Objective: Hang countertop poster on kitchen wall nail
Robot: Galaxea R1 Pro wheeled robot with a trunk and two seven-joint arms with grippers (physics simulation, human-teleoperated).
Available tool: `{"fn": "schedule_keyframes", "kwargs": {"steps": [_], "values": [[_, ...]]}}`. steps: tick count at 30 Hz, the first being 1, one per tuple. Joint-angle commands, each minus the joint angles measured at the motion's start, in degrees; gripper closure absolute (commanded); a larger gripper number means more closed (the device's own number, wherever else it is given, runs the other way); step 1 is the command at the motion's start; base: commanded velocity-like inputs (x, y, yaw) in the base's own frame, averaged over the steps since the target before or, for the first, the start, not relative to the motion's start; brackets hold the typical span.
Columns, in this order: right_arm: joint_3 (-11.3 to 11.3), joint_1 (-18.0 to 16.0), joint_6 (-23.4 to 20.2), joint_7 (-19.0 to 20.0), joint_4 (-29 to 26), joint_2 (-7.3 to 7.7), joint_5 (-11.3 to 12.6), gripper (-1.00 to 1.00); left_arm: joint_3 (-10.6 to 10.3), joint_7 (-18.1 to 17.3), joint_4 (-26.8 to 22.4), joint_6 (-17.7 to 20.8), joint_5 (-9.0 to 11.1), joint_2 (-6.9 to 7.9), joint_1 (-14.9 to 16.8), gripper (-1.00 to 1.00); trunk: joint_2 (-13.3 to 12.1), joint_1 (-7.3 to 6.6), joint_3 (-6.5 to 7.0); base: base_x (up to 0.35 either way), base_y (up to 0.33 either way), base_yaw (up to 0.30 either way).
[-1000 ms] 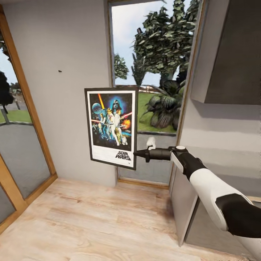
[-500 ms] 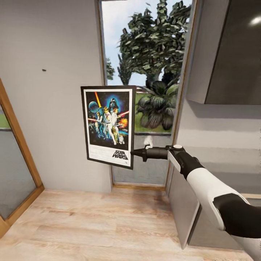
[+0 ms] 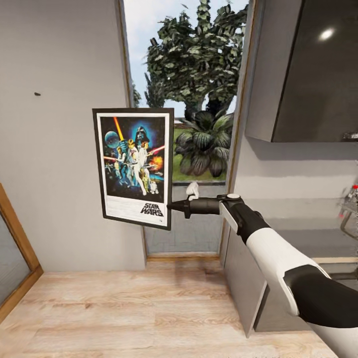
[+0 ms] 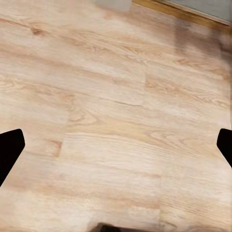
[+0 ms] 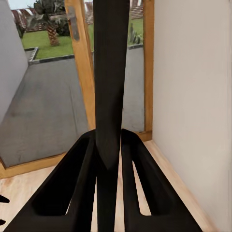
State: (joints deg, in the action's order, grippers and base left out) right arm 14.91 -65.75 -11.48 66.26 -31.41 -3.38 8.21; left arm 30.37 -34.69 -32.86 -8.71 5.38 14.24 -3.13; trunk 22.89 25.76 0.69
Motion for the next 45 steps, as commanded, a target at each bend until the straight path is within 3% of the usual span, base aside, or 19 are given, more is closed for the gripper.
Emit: {"fn": "schedule_keyframes", "kwargs": {"steps": [1, 10, 25, 45], "values": [[0.21, -0.05, -0.77, 0.18, 0.03, -0.13, 0.68, 1.00, 0.04, -0.29, -0.01, 0.10, 0.43, 0.00, -0.03, -1.00, 0.03, 0.02, -0.01, 0.002, 0.003, -0.071], [0.32, -0.07, -0.57, 0.21, 0.03, -0.39, 0.59, 1.00, 0.07, -0.29, -0.01, 0.09, 0.43, 0.00, -0.03, -1.00, 0.03, 0.02, -0.01, 0.000, 0.000, 0.175], [0.38, 0.00, -0.40, 0.27, 0.03, -0.39, 0.58, 1.00, 0.15, -0.29, -0.01, 0.09, 0.43, 0.00, -0.03, -1.00, 0.03, 0.02, -0.01, 0.000, 0.009, 0.017], [0.29, 0.00, -0.51, 0.22, 0.03, -0.31, 0.58, 1.00, 0.21, -0.29, -0.01, 0.09, 0.43, 0.06, -0.03, -1.00, 0.03, 0.02, -0.01, 0.000, 0.273, 0.047]]}}
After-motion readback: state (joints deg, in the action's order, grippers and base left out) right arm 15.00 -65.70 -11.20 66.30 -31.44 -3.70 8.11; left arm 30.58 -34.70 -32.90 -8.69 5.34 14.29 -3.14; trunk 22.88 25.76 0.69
